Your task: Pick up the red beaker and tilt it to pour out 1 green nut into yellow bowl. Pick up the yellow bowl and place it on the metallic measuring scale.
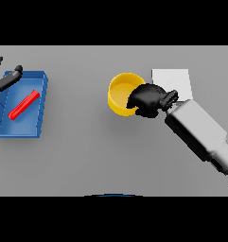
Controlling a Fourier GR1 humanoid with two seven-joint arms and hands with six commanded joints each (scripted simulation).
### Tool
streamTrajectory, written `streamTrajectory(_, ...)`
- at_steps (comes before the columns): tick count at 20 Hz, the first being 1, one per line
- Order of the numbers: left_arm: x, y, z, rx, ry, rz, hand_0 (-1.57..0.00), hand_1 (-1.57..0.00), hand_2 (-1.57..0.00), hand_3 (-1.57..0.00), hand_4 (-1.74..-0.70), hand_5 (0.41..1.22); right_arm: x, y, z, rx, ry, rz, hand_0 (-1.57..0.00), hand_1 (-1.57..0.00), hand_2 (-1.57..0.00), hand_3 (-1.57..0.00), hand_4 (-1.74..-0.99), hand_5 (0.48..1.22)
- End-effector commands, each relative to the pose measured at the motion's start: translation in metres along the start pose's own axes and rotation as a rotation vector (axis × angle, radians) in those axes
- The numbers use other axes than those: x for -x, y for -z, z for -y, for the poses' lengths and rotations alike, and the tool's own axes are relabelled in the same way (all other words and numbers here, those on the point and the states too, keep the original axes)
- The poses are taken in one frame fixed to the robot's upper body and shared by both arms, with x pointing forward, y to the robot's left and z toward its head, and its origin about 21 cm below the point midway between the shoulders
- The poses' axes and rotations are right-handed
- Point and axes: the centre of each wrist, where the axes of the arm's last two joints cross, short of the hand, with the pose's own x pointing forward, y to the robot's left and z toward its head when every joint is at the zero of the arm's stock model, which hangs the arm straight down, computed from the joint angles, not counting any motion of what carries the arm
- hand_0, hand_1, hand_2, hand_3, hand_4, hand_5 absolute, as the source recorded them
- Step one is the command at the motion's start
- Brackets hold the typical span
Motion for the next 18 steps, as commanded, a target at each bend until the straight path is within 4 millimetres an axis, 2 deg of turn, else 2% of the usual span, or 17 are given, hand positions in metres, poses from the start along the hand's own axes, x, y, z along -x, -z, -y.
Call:
streamTrajectory(1,-0.004,0.001,0.0,0.001,-0.011,0.001,0.0,0.0,0.0,0.0,-0.79,0.702,-0.003,-0.003,0.0,0.004,-0.001,-0.008,-1.56,-1.56,-1.45,-1.2,-1.738,1.219)
streamTrajectory(3,-0.001,-0.001,-0.003,-0.005,-0.023,0.008,0.0,0.0,0.0,0.0,-0.8,0.702,-0.009,-0.011,-0.005,0.001,0.002,-0.003,-1.57,-1.57,-1.49,-1.18,-1.739,1.219)
streamTrajectory(6,-0.004,0.002,-0.004,-0.006,-0.02,-0.005,0.0,0.0,0.0,0.0,-0.81,0.703,-0.001,-0.022,0.003,0.035,0.015,-0.069,-1.53,-1.57,-1.52,-1.18,-1.74,1.22)
streamTrajectory(9,-0.004,-0.002,-0.005,-0.003,-0.047,-0.004,0.0,0.0,0.0,0.0,-0.83,0.723,0.017,-0.036,0.011,0.09,0.009,-0.124,-1.55,-1.57,-1.5,-1.17,-1.741,1.22)
streamTrajectory(12,-0.008,-0.004,-0.004,0.003,-0.05,-0.006,0.0,0.0,0.0,0.0,-0.84,0.737,0.036,-0.039,0.019,0.15,0.018,-0.184,-1.56,-1.57,-1.53,-1.16,-1.741,1.221)
streamTrajectory(15,-0.008,-0.007,-0.004,0.005,-0.052,-0.016,0.0,0.0,0.0,0.0,-0.85,0.746,0.063,-0.044,0.013,0.17,0.024,-0.254,-1.57,-1.57,-1.55,-1.15,-1.741,1.221)
streamTrajectory(18,-0.006,-0.013,-0.005,-0.006,-0.05,-0.025,0.0,0.0,0.0,0.0,-0.85,0.76,0.081,-0.045,0.01,0.181,0.053,-0.313,-1.57,-1.57,-1.55,-1.15,-1.741,1.221)
